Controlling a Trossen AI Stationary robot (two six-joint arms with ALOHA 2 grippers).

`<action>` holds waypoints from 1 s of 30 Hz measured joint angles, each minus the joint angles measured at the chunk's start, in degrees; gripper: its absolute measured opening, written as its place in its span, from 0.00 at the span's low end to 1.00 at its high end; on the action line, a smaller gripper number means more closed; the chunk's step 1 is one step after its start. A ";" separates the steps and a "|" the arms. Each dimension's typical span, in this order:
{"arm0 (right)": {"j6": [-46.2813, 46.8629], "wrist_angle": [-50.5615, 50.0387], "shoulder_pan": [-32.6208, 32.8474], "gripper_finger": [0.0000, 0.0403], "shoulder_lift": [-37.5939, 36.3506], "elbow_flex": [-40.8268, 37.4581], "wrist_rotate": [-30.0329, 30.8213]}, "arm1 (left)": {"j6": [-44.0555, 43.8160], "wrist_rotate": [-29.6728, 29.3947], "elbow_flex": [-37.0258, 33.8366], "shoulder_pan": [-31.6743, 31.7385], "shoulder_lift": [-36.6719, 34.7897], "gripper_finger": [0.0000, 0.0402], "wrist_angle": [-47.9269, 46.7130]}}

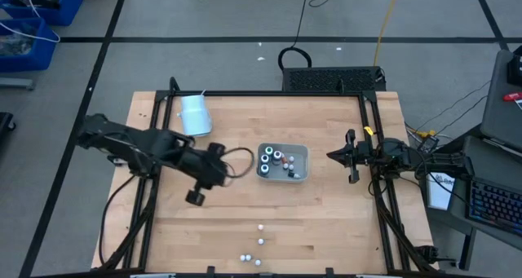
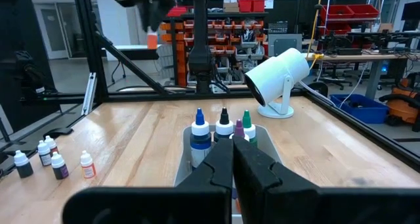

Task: Pick & Place food coloring
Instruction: Put the bottom orange food coloring bottle into the bin

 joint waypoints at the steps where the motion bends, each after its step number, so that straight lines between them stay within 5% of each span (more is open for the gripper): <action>1: 0.00 0.00 0.00 0.00 0.00 0.00 0.00 | -0.27 0.00 -2.38 0.40 -2.17 0.12 0.95; 16: 0.28 -0.01 0.00 0.00 0.00 -0.01 0.00 | -9.35 -3.12 -38.73 2.55 -31.41 0.12 25.84; 24: 0.66 -0.02 -0.02 0.00 0.00 0.00 0.00 | -11.52 -2.96 -53.65 2.53 -35.94 0.12 37.70; 30: 0.66 -0.02 -0.01 0.00 0.02 -0.04 0.00 | -13.11 -2.17 -57.86 2.53 -35.37 0.12 44.73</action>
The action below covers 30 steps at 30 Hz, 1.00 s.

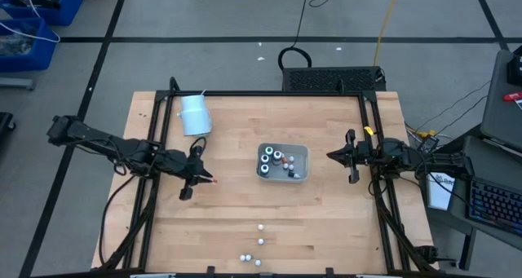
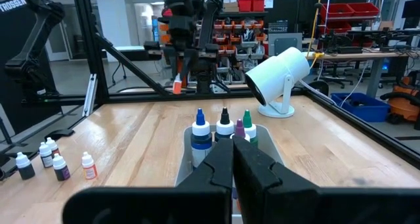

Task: Pick & Place food coloring
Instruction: Put the bottom orange food coloring bottle into the bin

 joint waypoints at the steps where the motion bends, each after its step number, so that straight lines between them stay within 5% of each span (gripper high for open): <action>1: 0.00 0.00 0.00 0.00 0.00 0.00 0.00 | -0.01 0.00 0.02 0.00 0.02 0.12 0.13; 19: 0.02 0.00 0.00 0.00 0.00 0.00 0.00 | -2.60 -0.49 1.69 0.92 2.42 0.13 23.34; 30: 0.00 0.02 -0.01 0.00 0.00 0.00 0.00 | 4.14 -0.48 26.51 3.03 22.71 0.13 9.20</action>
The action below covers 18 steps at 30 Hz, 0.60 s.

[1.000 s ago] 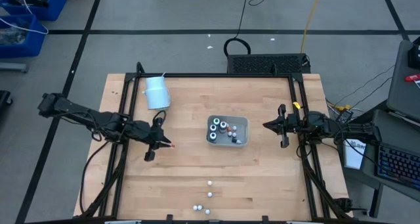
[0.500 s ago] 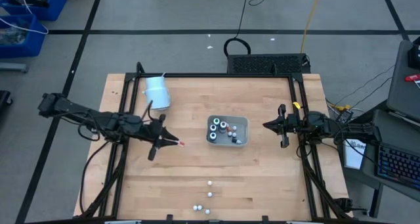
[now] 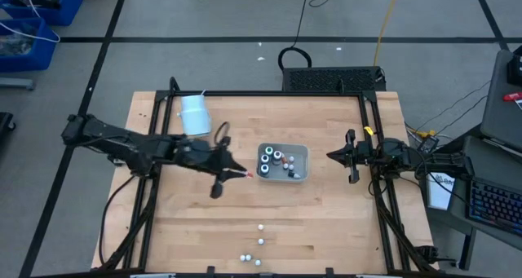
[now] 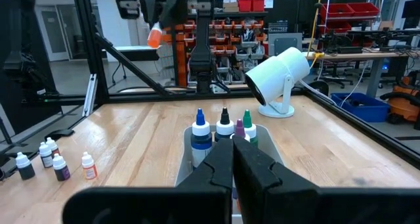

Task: Pick & Place food coloring
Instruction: Put the bottom orange food coloring bottle into the bin

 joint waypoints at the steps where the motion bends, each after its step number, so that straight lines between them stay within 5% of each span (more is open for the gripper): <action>1: 0.00 0.00 0.01 0.00 0.00 0.00 0.00 | -0.19 0.02 2.54 0.51 1.89 0.13 -1.51; 18: -0.22 0.00 0.00 0.00 0.00 0.00 0.00 | 10.00 0.24 40.11 7.02 34.46 0.13 -21.03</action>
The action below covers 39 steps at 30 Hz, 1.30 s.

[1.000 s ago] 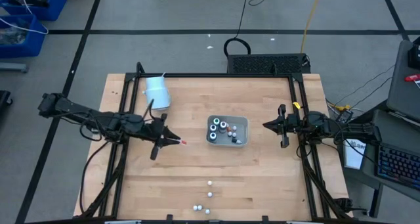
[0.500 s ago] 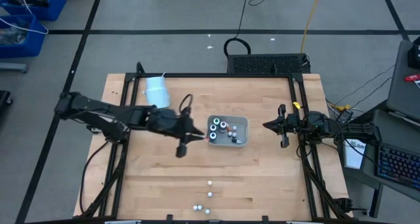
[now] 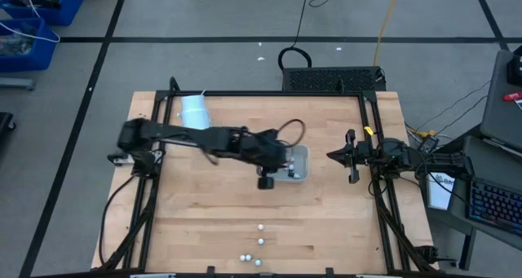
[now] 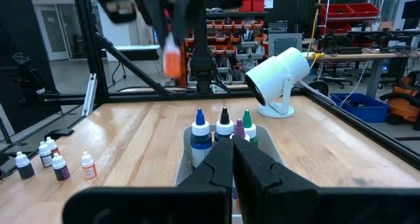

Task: Pick & Place food coloring
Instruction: Put the bottom orange food coloring bottle into the bin

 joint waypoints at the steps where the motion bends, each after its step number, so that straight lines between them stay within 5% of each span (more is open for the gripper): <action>1: 0.00 0.00 0.01 0.00 0.00 0.00 0.00 | 0.65 0.02 1.35 0.36 1.82 0.13 -0.45; 18: -1.06 -0.01 0.02 0.00 0.00 0.00 0.01 | 5.45 1.31 21.97 4.35 23.97 0.13 -9.44; 39: -1.07 -0.02 0.00 0.00 0.09 0.00 0.00 | 8.00 -3.74 21.72 -0.02 26.36 0.13 -19.12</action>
